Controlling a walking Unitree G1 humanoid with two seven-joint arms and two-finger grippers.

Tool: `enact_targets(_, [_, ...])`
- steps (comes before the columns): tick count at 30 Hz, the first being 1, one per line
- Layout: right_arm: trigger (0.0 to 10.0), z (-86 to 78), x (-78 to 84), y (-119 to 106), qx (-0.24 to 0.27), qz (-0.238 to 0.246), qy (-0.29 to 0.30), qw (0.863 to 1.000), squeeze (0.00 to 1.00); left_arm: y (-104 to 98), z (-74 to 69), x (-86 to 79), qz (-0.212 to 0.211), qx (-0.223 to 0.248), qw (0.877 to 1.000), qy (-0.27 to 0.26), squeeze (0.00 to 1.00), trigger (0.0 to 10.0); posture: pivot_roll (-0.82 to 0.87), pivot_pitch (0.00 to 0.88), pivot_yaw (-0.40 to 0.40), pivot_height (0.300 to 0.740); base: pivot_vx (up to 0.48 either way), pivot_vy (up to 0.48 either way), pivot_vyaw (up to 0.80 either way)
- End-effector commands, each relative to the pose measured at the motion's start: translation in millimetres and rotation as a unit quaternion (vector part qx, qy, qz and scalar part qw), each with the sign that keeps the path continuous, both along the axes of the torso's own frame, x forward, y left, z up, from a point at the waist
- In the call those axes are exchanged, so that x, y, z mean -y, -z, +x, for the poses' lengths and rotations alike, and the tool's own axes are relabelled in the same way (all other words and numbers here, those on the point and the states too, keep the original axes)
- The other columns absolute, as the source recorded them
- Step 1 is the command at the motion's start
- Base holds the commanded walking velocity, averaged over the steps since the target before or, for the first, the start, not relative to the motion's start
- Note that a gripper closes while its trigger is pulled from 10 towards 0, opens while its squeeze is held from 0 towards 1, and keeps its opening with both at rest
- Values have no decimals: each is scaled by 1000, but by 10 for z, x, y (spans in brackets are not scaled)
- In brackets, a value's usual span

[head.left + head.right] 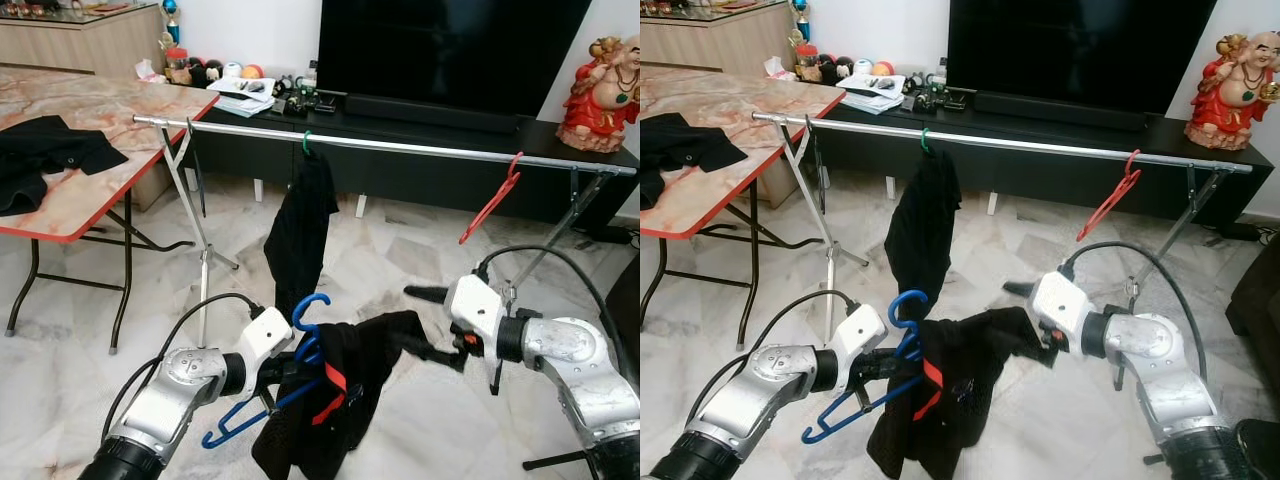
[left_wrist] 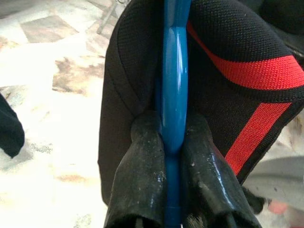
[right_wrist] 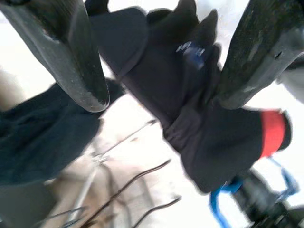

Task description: Hang hanger

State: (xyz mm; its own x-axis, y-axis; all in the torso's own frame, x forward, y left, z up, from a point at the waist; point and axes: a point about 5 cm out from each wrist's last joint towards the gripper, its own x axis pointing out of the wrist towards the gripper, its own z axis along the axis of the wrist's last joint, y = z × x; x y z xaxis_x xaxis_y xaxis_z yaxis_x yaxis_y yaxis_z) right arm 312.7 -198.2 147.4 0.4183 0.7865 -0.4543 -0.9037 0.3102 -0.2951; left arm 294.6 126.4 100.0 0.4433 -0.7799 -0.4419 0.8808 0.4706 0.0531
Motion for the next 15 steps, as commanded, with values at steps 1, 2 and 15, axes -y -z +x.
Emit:
enact_targets(1, [10000, 3, 52, -35, -13, -34, -50, 998, 0, -132, -33, 110, -1, 27, 998, 54, 0, 10000, 97, 0, -86, 740, 0, 0, 0])
enact_targets(2, [10000, 3, 52, -35, -13, -34, -50, 998, 0, -132, -33, 110, -1, 27, 998, 54, 0, 10000, 97, 0, -86, 740, 0, 0, 0])
enact_targets(15, [10000, 81, -145, -70, -14, -31, -161, 986, 0, -303, -161, 221, 42, 36, 985, 161, 0, 10000, 105, 0, -87, 740, 0, 0, 0])
